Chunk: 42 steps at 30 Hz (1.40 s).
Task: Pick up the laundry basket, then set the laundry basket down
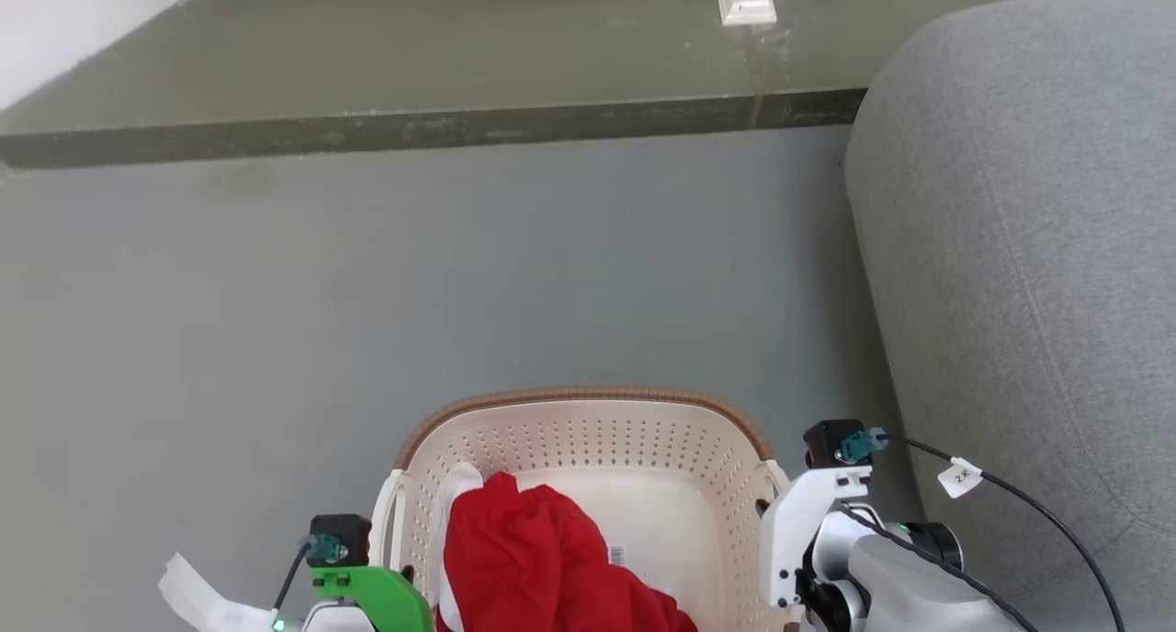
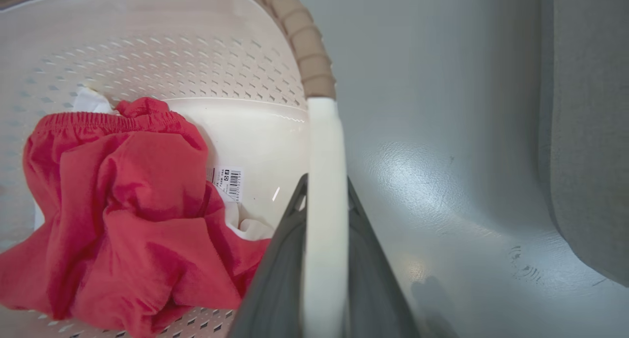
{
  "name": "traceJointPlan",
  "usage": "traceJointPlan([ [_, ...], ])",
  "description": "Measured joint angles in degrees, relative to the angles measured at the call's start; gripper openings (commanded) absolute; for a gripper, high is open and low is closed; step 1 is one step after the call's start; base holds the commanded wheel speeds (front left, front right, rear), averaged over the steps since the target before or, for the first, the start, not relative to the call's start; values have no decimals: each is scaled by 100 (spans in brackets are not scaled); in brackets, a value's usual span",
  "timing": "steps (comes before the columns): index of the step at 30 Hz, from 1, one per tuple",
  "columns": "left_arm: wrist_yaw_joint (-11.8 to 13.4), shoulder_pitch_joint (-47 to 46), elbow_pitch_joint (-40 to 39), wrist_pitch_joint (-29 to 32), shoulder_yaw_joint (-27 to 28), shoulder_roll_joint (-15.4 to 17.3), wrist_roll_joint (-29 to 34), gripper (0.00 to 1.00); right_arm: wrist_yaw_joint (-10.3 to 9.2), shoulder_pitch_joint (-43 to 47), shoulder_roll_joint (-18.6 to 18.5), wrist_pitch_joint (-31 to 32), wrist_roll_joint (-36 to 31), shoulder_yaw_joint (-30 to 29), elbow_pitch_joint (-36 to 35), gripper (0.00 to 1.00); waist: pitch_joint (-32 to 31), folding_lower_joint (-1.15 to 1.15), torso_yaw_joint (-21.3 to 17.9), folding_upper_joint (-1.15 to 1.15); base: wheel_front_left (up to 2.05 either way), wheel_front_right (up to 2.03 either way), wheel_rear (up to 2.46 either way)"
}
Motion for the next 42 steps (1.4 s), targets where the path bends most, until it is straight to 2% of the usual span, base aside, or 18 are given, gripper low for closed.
traceJointPlan([
  [21, 290, 24, -254, 149, -322, 58, -379, 0, -189, -8, -35, 27, 265, 255, -71, 0, -77, 0, 5, 0, 0, 0, 0],
  [42, 479, 25, -372, 190, -601, 90, -636, 0, -244, -64, -69, 26, 459, 463, -73, 0, -25, 0, 25, 0, 0, 0, 0],
])
